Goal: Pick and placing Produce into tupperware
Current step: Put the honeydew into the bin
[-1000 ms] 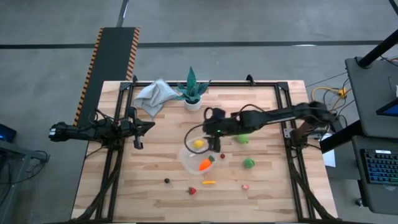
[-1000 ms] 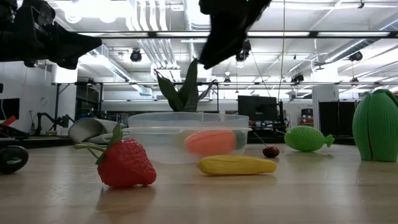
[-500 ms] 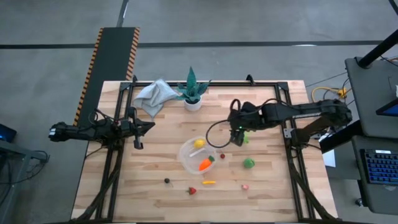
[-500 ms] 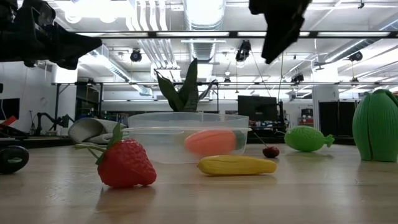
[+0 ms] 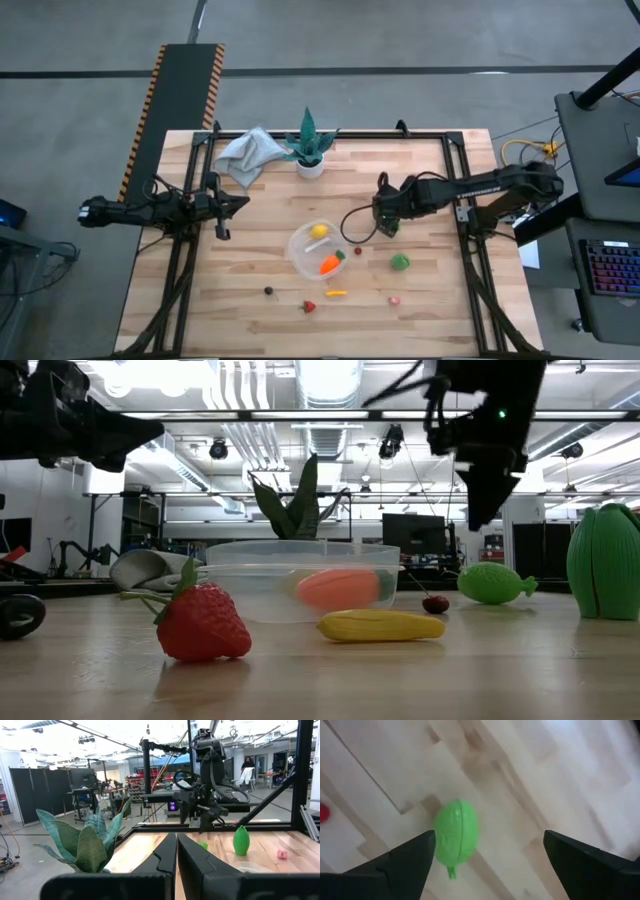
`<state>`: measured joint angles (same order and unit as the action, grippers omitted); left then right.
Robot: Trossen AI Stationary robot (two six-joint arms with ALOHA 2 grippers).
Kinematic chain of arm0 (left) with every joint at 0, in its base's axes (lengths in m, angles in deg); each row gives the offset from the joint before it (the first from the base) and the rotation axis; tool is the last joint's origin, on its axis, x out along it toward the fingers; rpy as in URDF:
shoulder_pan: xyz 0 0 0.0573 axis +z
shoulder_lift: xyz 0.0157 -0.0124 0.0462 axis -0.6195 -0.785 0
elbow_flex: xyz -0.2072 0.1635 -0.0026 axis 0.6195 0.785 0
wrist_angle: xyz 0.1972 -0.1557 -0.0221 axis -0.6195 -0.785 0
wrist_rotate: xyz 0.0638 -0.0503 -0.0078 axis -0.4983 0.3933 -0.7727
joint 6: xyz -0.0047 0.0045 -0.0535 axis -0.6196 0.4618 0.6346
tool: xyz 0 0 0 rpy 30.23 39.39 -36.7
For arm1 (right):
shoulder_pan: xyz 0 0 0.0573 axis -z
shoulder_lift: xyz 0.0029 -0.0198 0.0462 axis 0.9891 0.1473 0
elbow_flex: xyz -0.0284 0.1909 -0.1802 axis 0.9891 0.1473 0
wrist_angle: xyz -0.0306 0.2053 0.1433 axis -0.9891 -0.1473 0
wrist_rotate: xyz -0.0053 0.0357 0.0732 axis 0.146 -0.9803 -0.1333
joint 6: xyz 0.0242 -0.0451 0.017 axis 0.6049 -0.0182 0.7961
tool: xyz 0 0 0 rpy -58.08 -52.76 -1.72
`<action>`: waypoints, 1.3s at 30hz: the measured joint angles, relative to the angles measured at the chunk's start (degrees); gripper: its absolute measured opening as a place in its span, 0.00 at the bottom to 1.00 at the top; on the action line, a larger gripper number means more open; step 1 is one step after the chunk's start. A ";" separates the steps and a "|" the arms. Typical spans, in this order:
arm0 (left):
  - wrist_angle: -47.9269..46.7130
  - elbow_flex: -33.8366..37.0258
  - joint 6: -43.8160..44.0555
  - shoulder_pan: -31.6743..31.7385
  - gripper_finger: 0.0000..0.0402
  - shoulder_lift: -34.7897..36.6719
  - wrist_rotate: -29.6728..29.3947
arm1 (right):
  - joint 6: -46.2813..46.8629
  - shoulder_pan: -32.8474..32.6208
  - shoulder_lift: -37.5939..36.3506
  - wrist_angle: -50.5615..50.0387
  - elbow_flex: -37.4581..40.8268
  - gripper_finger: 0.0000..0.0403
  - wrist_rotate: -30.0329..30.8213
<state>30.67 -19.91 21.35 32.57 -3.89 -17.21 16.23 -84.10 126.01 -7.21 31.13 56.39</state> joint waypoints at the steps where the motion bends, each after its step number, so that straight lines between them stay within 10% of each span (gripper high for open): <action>1: 0.00 0.00 0.00 0.00 0.00 -0.04 0.00 | 0.76 0.00 0.00 1.13 0.71 0.90 -0.57; 39: 0.06 0.07 0.00 0.01 0.00 -1.51 -0.01 | -2.49 6.38 0.07 28.53 19.50 0.90 -9.51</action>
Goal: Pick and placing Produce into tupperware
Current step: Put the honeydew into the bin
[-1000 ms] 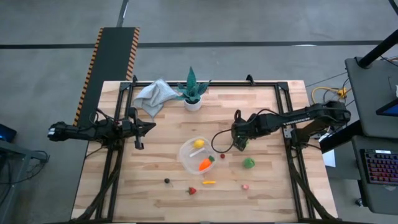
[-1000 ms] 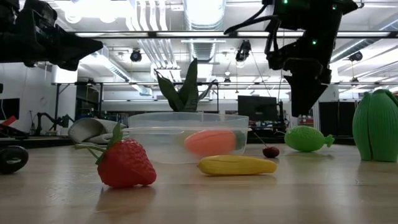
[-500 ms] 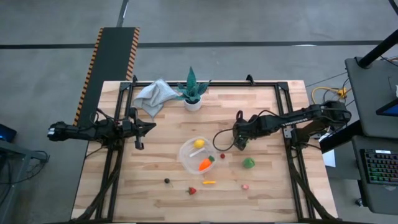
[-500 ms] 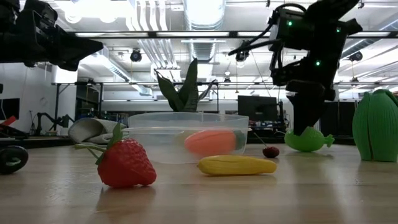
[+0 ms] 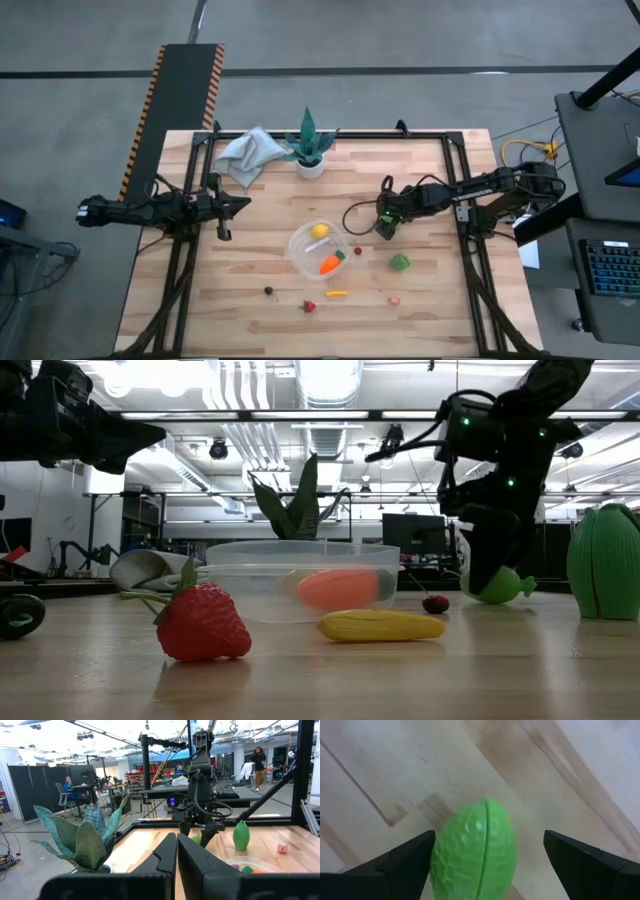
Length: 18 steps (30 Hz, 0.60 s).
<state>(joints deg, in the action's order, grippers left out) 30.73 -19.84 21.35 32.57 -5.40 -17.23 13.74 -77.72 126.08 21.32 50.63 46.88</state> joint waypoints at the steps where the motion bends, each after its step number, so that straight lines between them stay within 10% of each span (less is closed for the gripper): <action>1: 0.00 0.00 0.00 0.01 0.00 0.00 -0.01 | 0.00 0.06 0.00 0.02 0.28 0.90 0.02; 18: 0.01 0.00 0.00 0.00 0.00 0.00 0.00 | 0.20 0.26 0.00 0.58 0.93 0.75 0.15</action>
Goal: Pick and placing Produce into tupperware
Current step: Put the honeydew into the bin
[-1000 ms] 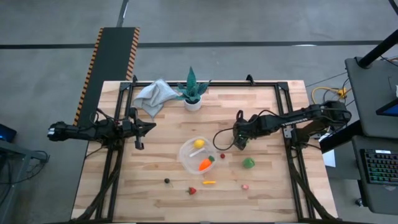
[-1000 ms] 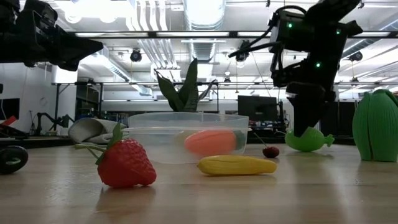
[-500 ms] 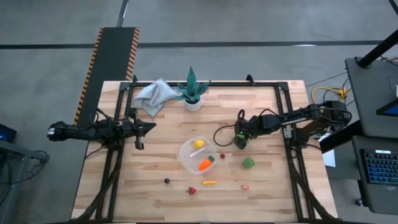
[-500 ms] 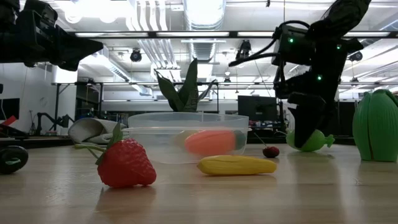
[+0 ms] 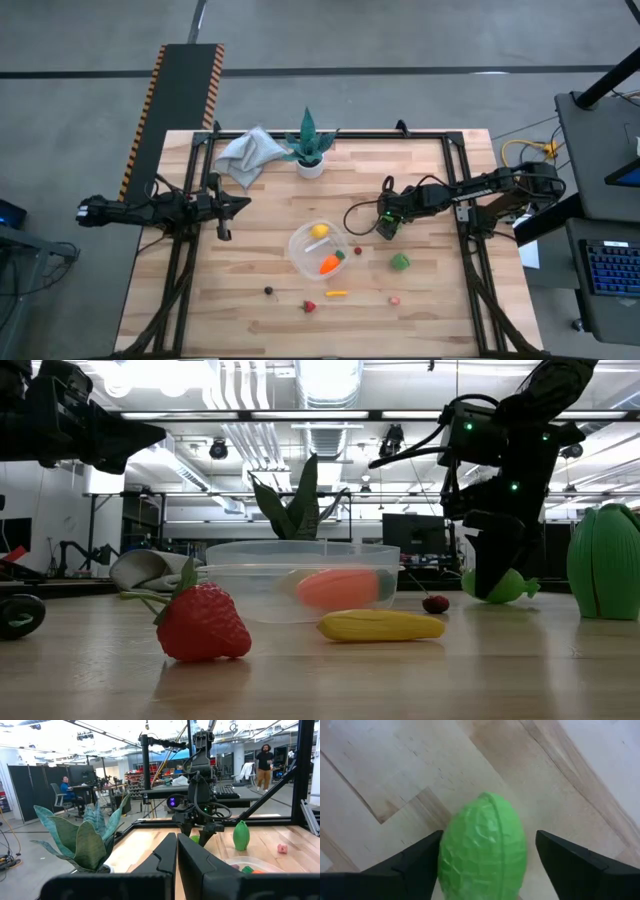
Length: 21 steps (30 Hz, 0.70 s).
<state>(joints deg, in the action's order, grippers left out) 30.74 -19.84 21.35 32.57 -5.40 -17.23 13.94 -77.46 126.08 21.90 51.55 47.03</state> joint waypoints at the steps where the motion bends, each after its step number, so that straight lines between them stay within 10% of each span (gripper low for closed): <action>1: 0.00 0.02 0.00 0.01 0.00 0.00 0.02 | -0.01 -0.02 0.00 0.06 0.00 0.72 -0.02; 11: 0.00 0.02 0.00 0.00 0.00 0.00 0.02 | -0.14 -0.04 -0.02 0.75 -0.04 0.53 -0.04; 21: 0.00 0.02 0.00 0.02 0.00 0.00 0.02 | -0.20 -0.04 -0.02 0.77 -0.04 0.55 -0.10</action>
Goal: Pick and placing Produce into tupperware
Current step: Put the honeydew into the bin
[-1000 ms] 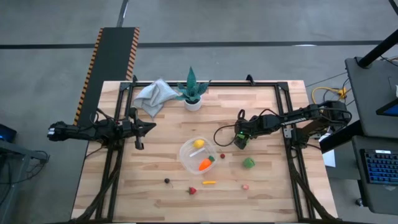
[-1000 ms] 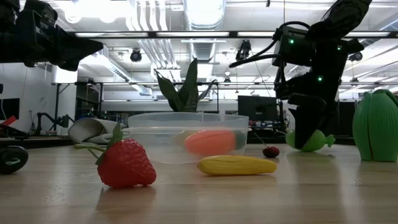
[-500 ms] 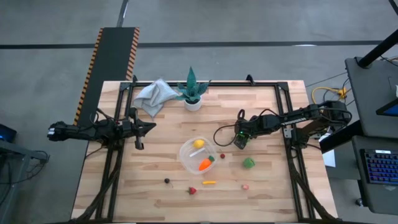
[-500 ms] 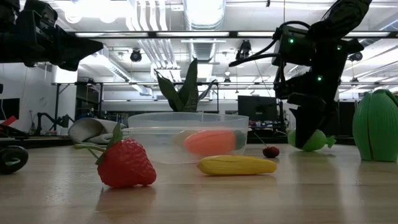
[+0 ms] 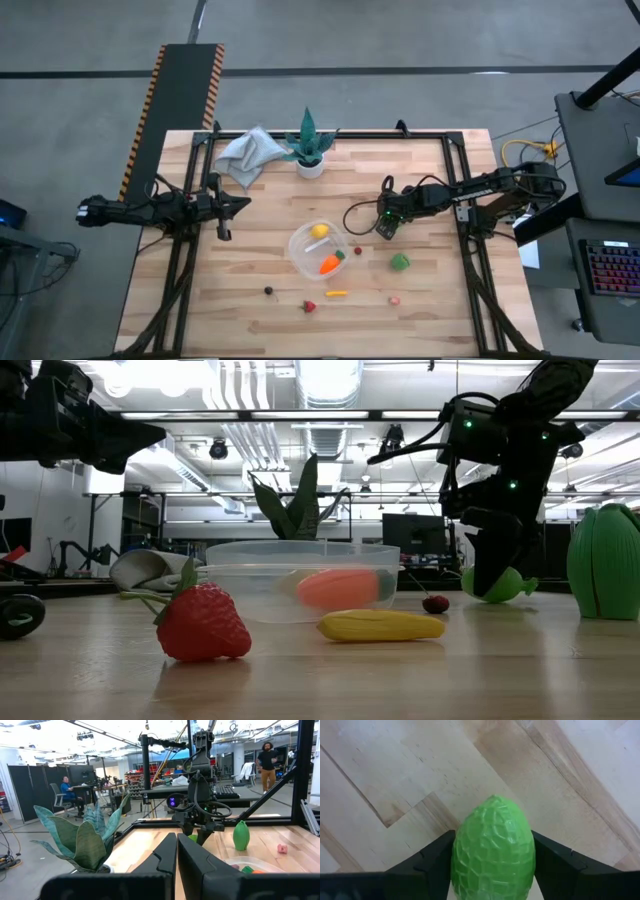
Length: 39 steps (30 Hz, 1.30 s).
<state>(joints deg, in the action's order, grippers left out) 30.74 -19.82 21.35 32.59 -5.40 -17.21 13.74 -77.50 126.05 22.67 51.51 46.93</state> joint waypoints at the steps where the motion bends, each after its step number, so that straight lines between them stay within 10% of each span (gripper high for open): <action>1: -0.01 0.00 0.00 -0.01 0.00 0.00 0.00 | 0.00 0.00 0.00 0.00 0.00 0.55 0.00; 39: -0.01 0.00 -0.02 -0.01 0.00 0.00 0.00 | -7.54 -5.26 0.00 3.28 -18.07 0.53 -1.26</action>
<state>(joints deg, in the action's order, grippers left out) 30.72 -19.82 21.33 32.58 -5.40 -17.21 6.20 -82.76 126.05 25.94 33.44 45.66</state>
